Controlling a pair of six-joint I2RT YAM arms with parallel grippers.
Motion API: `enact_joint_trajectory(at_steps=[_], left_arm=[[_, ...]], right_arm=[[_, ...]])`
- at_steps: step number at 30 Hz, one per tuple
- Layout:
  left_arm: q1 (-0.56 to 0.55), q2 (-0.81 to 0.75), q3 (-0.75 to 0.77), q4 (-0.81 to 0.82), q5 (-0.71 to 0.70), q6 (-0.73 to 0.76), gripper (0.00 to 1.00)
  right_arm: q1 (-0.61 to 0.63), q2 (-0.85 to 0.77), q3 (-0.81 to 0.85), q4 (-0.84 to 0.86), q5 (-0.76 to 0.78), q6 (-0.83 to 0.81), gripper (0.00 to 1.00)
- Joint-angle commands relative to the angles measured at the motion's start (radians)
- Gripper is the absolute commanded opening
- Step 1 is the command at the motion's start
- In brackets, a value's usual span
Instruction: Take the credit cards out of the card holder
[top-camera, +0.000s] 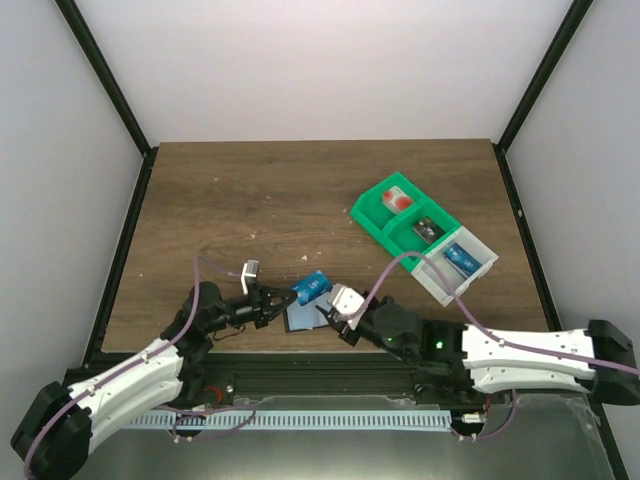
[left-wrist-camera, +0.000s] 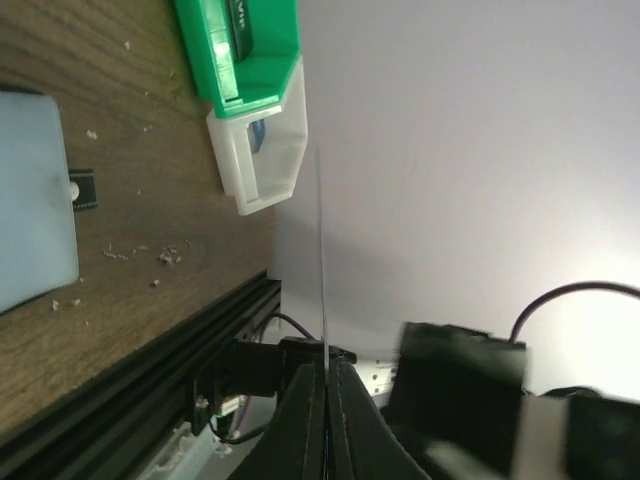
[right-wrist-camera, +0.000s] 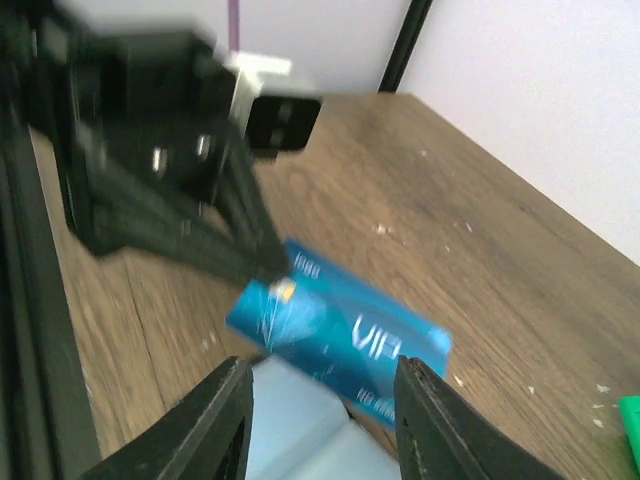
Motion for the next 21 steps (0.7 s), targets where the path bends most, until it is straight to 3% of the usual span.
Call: enact_joint_trajectory(at_steps=[1, 3, 7, 16, 21], left_arm=[[0.002, -0.02, 0.008, 0.048, 0.001, 0.157, 0.0], [0.003, -0.03, 0.0, 0.05, 0.001, 0.189, 0.0], [0.002, -0.033, -0.029, 0.135, 0.041, 0.239, 0.0], [0.002, -0.039, -0.073, 0.21, 0.114, 0.285, 0.0], [0.002, -0.077, -0.084, 0.208, 0.111, 0.309, 0.0]], right_arm=[[0.004, -0.09, 0.144, -0.297, -0.005, 0.345, 0.42], [-0.013, -0.089, 0.204, -0.391, -0.046, 0.419, 0.44], [-0.186, -0.06, 0.305, -0.512, -0.278, 0.521, 0.47], [-0.484, -0.053, 0.28, -0.473, -0.762, 0.632, 0.46], [-0.578, -0.018, 0.228, -0.415, -0.952, 0.71, 0.39]])
